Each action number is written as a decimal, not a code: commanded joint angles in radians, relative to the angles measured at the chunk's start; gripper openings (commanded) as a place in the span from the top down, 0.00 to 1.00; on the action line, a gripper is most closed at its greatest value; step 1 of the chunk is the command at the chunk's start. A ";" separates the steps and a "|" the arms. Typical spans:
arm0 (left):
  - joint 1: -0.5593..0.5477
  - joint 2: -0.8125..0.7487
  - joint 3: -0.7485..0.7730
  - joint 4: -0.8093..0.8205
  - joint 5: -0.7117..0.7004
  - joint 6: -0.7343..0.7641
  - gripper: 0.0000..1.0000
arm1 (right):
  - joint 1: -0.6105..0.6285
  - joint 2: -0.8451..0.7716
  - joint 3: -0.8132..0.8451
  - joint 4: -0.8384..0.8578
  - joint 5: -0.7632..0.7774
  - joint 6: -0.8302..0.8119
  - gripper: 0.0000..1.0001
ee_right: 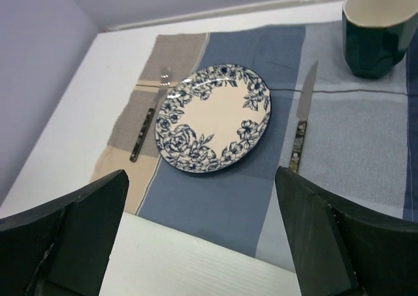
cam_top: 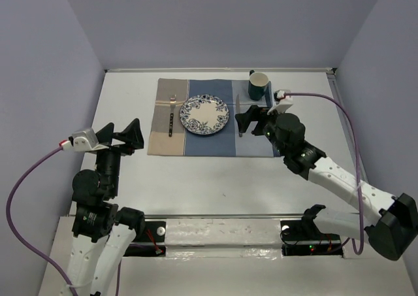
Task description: Set the dinner table for one person
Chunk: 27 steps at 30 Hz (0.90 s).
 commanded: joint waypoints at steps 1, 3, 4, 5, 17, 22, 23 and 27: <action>0.005 0.014 -0.014 0.071 0.083 0.023 0.01 | 0.010 -0.107 -0.046 0.118 -0.075 -0.051 0.00; 0.005 0.019 -0.015 0.081 0.121 0.026 0.01 | 0.010 -0.133 -0.061 0.129 -0.087 -0.058 0.00; 0.005 0.019 -0.017 0.085 0.137 0.026 0.01 | 0.010 -0.153 -0.063 0.135 -0.093 -0.077 0.00; 0.006 0.022 -0.017 0.089 0.152 0.029 0.01 | 0.010 -0.159 -0.064 0.139 -0.101 -0.088 0.00; 0.006 -0.001 -0.037 0.158 0.339 0.015 0.01 | 0.010 -0.411 -0.101 0.152 -0.162 -0.149 0.00; 0.006 -0.015 -0.040 0.172 0.361 0.015 0.01 | 0.010 -0.585 -0.127 0.158 -0.152 -0.174 0.00; 0.006 -0.027 -0.040 0.174 0.366 0.018 0.01 | 0.010 -0.607 -0.138 0.158 -0.146 -0.184 0.00; 0.006 -0.055 -0.052 0.198 0.386 0.021 0.01 | 0.010 -0.685 -0.159 0.168 -0.119 -0.209 0.00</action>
